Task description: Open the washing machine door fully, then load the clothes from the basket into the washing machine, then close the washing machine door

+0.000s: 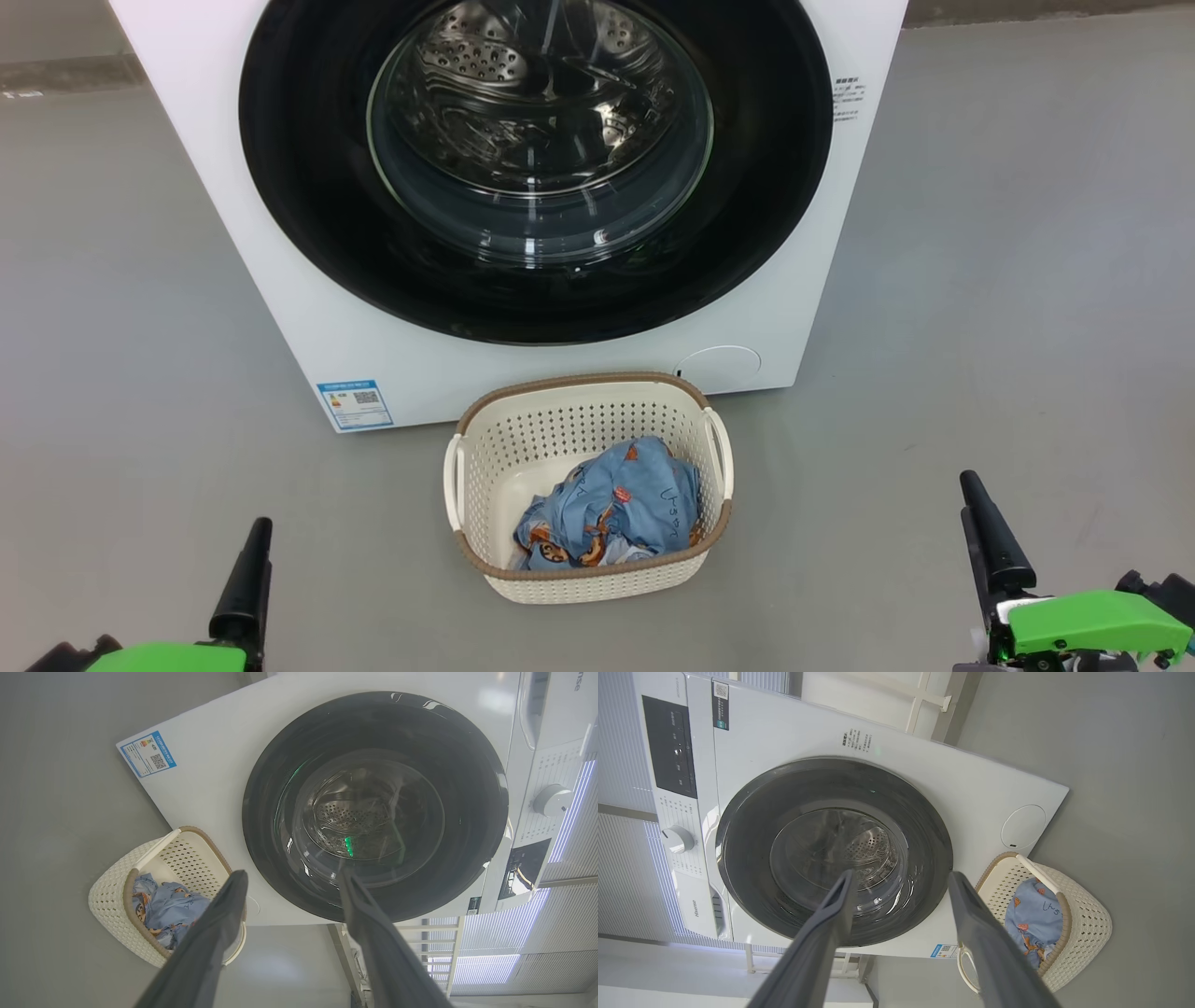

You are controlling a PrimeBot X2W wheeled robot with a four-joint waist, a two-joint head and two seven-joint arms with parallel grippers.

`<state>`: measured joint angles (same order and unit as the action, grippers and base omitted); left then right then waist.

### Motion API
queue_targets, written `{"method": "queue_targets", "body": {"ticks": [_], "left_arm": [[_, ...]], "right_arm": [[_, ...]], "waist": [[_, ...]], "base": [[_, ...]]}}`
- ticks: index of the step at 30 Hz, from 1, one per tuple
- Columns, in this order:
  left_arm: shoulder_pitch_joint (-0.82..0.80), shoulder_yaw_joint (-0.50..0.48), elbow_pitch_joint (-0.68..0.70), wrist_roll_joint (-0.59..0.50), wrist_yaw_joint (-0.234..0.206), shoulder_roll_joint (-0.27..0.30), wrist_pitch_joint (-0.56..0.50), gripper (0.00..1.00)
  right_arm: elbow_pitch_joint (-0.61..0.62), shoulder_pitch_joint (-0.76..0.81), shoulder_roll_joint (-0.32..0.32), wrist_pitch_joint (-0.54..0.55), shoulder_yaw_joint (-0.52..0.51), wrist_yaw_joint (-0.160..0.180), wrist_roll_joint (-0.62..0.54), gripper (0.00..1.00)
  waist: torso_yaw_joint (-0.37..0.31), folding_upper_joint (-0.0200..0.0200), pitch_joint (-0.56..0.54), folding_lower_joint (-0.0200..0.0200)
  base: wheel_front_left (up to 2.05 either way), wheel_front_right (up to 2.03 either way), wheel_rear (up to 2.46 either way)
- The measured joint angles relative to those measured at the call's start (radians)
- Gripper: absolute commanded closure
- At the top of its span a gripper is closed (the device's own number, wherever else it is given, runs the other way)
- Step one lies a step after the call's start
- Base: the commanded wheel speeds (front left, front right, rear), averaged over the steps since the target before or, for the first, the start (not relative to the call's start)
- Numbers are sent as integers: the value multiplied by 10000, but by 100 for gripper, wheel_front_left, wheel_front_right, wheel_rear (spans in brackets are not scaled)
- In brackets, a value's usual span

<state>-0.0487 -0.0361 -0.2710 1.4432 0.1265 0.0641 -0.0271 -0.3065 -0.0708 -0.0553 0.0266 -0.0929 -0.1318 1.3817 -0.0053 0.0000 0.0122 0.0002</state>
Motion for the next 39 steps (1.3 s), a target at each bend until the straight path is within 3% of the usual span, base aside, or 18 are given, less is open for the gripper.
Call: {"method": "queue_targets", "body": {"ticks": [21, 39], "left_arm": [[-34, 288, 182, -2972, 0, 466, 568, 0], [-33, 25, 182, -5331, 12, 499, 1089, 0]], "right_arm": [[251, -265, -192, -608, 476, 0, -3498, 0], [297, -369, -167, -1097, 512, 0, -6399, 0]], "waist": [[-66, 0, -10, 0], [-102, 0, -87, -1]], "base": [[0, 0, 0], [0, 0, 0]]}}
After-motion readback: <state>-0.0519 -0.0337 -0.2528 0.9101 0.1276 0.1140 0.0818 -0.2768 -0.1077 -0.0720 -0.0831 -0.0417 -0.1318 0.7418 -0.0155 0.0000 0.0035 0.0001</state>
